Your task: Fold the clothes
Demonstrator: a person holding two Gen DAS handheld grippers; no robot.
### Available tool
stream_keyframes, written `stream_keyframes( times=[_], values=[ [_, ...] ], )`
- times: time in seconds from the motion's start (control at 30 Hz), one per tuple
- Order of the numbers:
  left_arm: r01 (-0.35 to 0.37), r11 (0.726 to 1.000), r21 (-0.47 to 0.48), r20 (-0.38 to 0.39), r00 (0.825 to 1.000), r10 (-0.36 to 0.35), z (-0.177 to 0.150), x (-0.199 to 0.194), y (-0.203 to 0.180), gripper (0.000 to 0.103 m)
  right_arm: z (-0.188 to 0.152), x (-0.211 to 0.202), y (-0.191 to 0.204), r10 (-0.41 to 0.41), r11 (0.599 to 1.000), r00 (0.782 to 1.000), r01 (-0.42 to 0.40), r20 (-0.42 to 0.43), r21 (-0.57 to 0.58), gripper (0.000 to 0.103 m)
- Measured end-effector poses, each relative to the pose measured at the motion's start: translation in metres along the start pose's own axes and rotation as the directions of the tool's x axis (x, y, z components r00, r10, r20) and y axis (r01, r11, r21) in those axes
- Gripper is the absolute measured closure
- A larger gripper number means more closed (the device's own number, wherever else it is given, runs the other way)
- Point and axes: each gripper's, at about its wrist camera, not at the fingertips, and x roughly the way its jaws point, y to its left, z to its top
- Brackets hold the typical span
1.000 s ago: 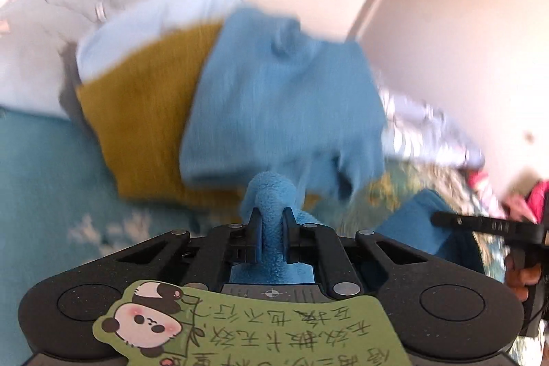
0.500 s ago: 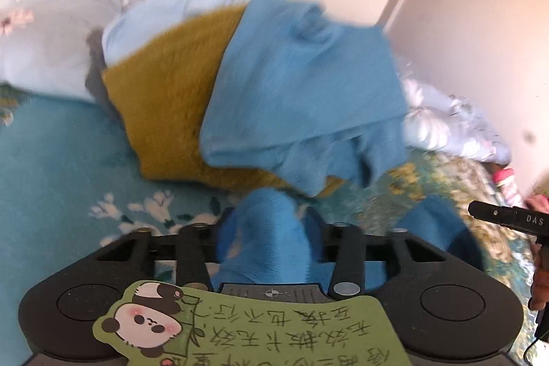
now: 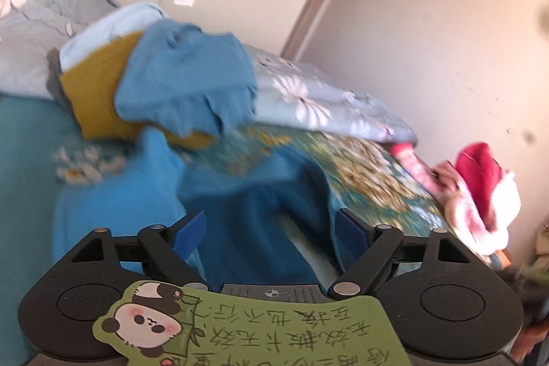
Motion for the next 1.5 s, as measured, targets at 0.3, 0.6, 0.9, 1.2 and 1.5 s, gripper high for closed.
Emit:
stream_keyframes(
  times=[0.3, 0.6, 0.9, 1.2, 1.5],
  values=[
    [-0.023, 0.996, -0.081, -0.022, 1.0, 0.021, -0.043, -0.044, 0.003, 0.016, -0.078, 0.028, 0.054, -0.116, 0.992, 0.991, 0.113, -0.068, -0.054, 0.067],
    [0.051, 0.996, -0.068, -0.054, 0.997, -0.054, -0.026, -0.016, -0.015, 0.016, -0.078, 0.026, 0.041, -0.121, 0.993, 0.991, 0.122, -0.056, 0.008, 0.091],
    [0.156, 0.966, -0.208, -0.188, 0.963, -0.196, 0.0, 0.108, -0.052, 0.016, -0.068, -0.024, 0.02, 0.025, 0.995, 0.998, -0.03, 0.055, 0.095, 0.093],
    [0.098, 0.958, -0.269, -0.256, 0.952, -0.169, 0.002, 0.178, -0.061, 0.016, -0.069, -0.033, 0.007, 0.102, 0.988, 0.994, -0.107, 0.051, 0.108, 0.093],
    [0.105, 0.982, -0.157, -0.241, 0.96, -0.141, 0.026, 0.182, -0.075, 0.094, -0.066, -0.041, 0.012, 0.107, 0.99, 0.992, -0.112, 0.06, 0.09, 0.092]
  ],
)
